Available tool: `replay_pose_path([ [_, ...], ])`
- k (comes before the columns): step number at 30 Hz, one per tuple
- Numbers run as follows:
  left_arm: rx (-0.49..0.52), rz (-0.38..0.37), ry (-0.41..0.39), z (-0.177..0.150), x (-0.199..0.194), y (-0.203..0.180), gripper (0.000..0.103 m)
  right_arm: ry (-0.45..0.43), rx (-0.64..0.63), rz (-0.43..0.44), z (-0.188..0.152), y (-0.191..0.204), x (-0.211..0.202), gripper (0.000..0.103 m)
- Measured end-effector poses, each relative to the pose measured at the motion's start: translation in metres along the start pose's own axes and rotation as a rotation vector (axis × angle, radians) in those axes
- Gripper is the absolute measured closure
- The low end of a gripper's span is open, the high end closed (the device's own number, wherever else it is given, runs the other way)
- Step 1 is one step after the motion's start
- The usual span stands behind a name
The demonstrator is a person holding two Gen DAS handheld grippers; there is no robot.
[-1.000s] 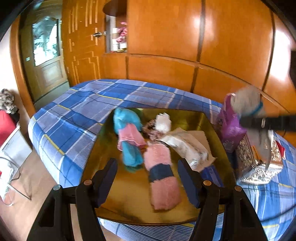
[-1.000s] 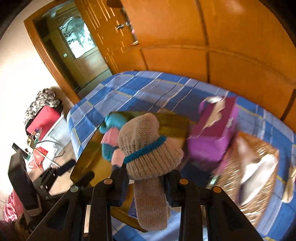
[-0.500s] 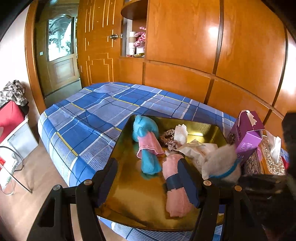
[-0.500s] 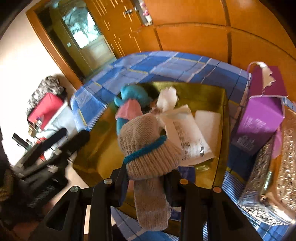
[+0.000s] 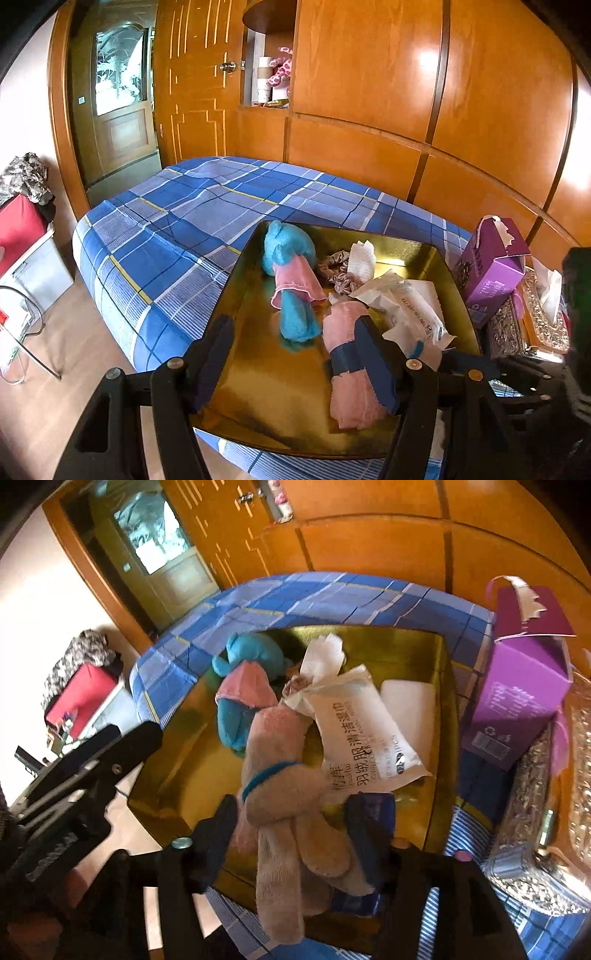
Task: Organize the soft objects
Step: 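Carry the white knit sock to the gold tray and release with the right gripper, then move both tools past the tissue boxes toward the white towel and red sock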
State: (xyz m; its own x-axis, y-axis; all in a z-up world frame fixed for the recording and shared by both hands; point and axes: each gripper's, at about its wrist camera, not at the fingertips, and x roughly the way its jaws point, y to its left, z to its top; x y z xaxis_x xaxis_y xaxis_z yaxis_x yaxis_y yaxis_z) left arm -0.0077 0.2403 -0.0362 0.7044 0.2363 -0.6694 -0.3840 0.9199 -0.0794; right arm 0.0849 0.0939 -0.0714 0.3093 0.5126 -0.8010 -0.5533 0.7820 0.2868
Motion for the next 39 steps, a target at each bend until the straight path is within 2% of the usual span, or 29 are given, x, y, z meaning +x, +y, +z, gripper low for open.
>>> replay_pose_path([
  [6,0.01,-0.012,-0.006,0.0,-0.003,-0.005,0.035,-0.072,0.01,-0.032,-0.004,-0.005,-0.028,0.037],
  [18,0.068,-0.053,-0.03,-0.003,-0.018,-0.025,0.035,-0.285,-0.023,-0.197,-0.024,-0.011,-0.088,0.037],
  [25,0.101,-0.069,-0.027,-0.007,-0.022,-0.034,0.035,-0.366,-0.029,-0.264,-0.037,-0.024,-0.118,0.037],
  [30,0.128,-0.079,-0.036,-0.007,-0.026,-0.042,0.035,-0.419,0.013,-0.316,-0.049,-0.049,-0.146,0.037],
  [39,0.174,-0.103,-0.029,-0.012,-0.03,-0.059,0.035,-0.437,0.17,-0.442,-0.081,-0.111,-0.179,0.037],
])
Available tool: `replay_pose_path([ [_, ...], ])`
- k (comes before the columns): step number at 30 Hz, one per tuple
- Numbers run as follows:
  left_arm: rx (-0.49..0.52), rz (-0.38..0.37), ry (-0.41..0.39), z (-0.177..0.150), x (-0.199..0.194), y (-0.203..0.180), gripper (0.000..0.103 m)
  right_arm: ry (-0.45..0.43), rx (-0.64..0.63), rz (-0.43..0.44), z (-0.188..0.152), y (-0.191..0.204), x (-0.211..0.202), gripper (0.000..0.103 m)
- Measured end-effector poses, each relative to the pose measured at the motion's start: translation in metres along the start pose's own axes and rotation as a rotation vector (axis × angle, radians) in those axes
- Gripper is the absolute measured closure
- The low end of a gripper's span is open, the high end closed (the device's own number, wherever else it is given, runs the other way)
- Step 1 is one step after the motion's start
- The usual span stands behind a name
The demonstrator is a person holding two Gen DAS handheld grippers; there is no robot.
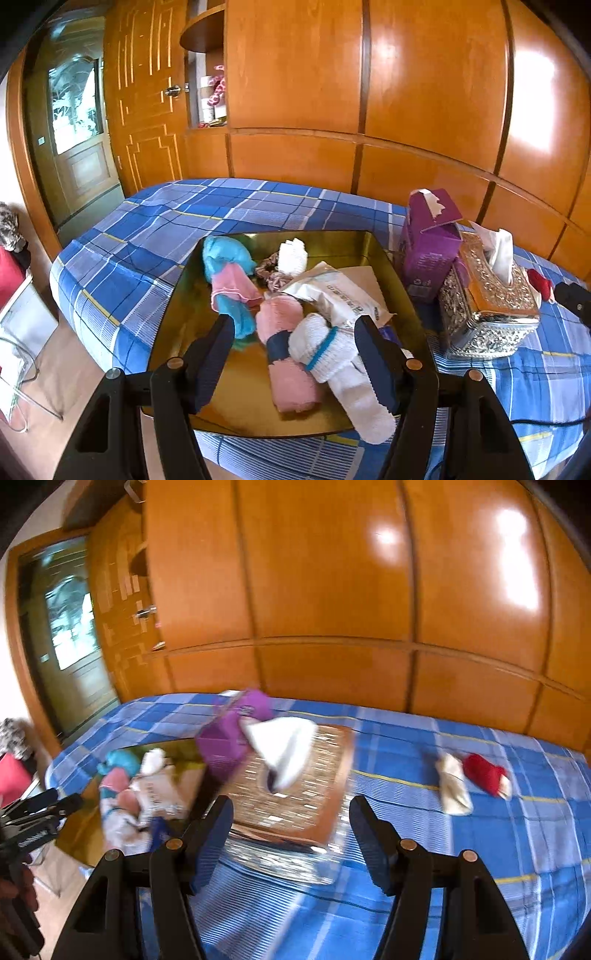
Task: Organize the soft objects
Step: 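Move both tools past the tissue boxes toward the white towel and red sock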
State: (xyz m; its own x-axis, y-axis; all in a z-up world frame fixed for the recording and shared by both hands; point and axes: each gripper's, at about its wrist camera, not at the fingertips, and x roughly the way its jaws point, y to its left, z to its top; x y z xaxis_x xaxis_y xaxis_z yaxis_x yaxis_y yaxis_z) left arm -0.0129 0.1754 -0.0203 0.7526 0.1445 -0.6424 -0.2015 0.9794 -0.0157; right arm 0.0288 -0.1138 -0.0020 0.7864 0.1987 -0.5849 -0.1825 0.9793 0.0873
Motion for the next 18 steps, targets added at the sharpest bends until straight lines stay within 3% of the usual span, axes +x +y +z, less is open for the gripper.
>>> replay_pose_path([
  [18,0.147,-0.08,-0.022,0.007,-0.01,-0.051,0.035,0.15,0.136,-0.21,-0.054,-0.096,0.0,0.037],
])
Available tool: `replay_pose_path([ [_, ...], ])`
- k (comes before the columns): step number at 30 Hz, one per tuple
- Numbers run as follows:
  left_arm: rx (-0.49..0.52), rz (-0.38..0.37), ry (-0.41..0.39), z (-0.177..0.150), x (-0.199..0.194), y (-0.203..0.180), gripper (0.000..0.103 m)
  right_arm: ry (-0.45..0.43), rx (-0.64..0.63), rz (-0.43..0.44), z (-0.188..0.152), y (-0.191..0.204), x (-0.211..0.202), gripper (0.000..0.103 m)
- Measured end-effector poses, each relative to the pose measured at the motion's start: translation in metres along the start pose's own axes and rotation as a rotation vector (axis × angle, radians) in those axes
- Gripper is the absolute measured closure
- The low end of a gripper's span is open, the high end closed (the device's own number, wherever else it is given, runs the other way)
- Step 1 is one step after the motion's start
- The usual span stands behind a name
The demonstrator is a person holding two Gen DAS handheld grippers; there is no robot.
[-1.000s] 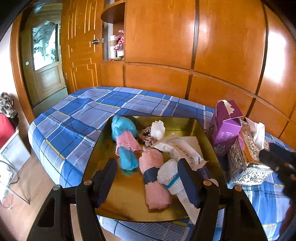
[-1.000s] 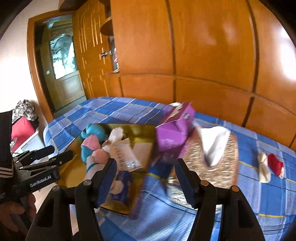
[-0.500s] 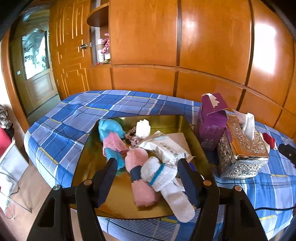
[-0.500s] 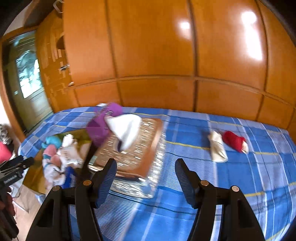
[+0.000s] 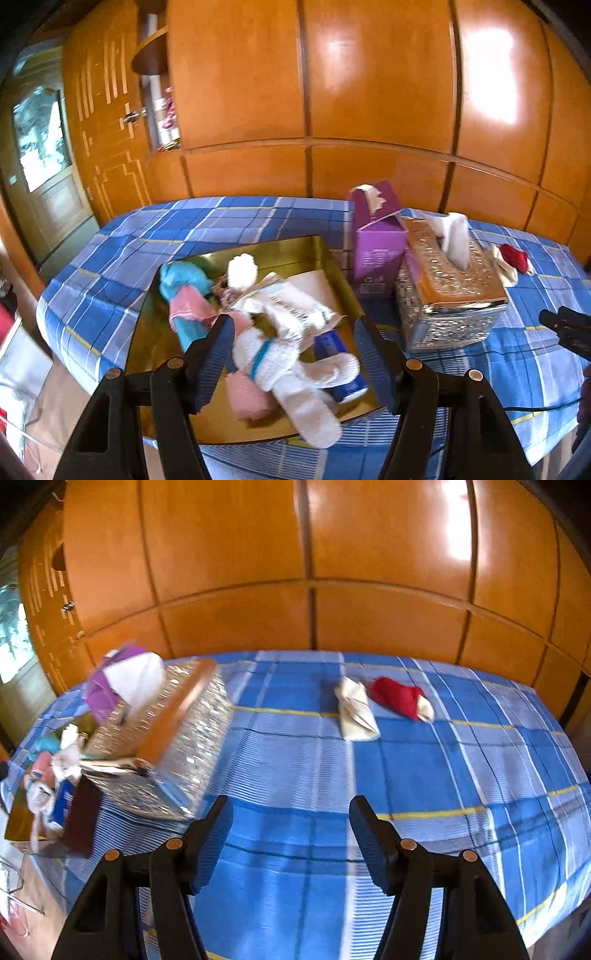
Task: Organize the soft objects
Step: 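Move both tools past the tissue boxes toward the white towel and red sock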
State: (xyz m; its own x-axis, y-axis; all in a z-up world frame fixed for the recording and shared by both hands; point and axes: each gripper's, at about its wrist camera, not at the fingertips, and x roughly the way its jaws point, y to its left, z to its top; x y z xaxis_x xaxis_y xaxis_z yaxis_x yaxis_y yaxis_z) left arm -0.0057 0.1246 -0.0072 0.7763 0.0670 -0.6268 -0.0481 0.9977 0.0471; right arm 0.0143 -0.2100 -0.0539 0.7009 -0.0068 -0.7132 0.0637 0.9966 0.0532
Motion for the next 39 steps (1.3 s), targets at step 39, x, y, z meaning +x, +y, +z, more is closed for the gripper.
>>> replay_pose_path([
  [39,0.363,-0.428,0.013,0.079,0.017,-0.236,0.034,0.03,0.076,-0.106,-0.072,-0.079,0.042,0.017],
])
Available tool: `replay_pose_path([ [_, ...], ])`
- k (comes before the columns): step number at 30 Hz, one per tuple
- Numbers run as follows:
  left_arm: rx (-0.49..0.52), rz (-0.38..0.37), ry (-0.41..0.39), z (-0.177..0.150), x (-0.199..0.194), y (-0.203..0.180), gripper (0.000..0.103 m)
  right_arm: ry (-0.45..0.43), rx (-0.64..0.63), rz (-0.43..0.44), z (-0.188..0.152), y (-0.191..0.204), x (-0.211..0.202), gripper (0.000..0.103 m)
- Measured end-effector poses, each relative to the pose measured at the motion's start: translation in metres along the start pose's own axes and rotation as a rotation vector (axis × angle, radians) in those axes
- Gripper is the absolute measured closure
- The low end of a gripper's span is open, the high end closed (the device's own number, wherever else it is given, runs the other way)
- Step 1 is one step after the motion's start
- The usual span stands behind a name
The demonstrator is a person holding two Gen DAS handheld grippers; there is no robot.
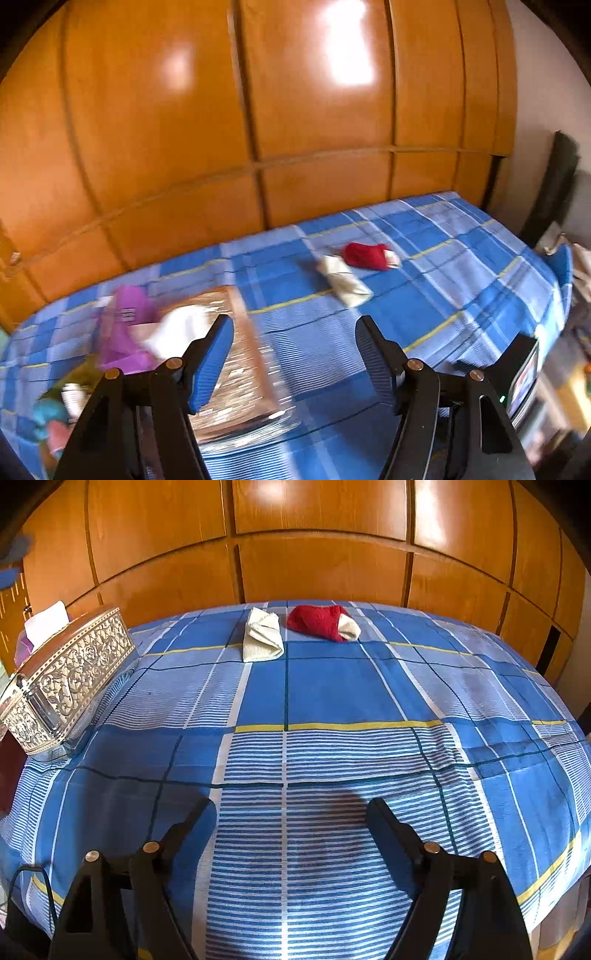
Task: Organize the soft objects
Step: 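Move both tools past the tissue boxes toward the white towel and red sock, then grasp the tied white towel roll with the left gripper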
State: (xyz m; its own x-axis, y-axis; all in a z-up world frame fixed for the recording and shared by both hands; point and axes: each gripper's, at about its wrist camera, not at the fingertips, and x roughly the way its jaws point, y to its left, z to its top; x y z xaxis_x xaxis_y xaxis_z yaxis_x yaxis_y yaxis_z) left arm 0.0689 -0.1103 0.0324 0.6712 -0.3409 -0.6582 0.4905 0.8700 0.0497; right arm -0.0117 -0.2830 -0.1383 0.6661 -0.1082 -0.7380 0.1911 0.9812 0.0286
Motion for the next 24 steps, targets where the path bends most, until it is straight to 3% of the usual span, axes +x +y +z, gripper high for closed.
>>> replay_pose_path([
  [4,-0.057,-0.071,0.085,0.018,0.044,-0.024,0.034,-0.019,0.002,0.0,-0.002,0.0,0.0,0.016],
  [14,-0.212,-0.058,0.318,0.042,0.199,-0.051,0.034,-0.037,0.016,0.011,-0.003,0.0,0.0,0.012],
  [21,-0.202,0.02,0.402,0.044,0.272,-0.056,0.034,-0.04,0.028,0.015,-0.003,0.0,0.001,0.011],
  [23,-0.204,-0.003,0.421,0.04,0.284,-0.054,0.033,-0.043,0.03,0.013,-0.003,0.0,0.002,0.011],
  [24,-0.186,-0.005,0.4,0.04,0.283,-0.056,0.043,-0.045,0.032,0.012,-0.003,0.0,0.002,0.011],
])
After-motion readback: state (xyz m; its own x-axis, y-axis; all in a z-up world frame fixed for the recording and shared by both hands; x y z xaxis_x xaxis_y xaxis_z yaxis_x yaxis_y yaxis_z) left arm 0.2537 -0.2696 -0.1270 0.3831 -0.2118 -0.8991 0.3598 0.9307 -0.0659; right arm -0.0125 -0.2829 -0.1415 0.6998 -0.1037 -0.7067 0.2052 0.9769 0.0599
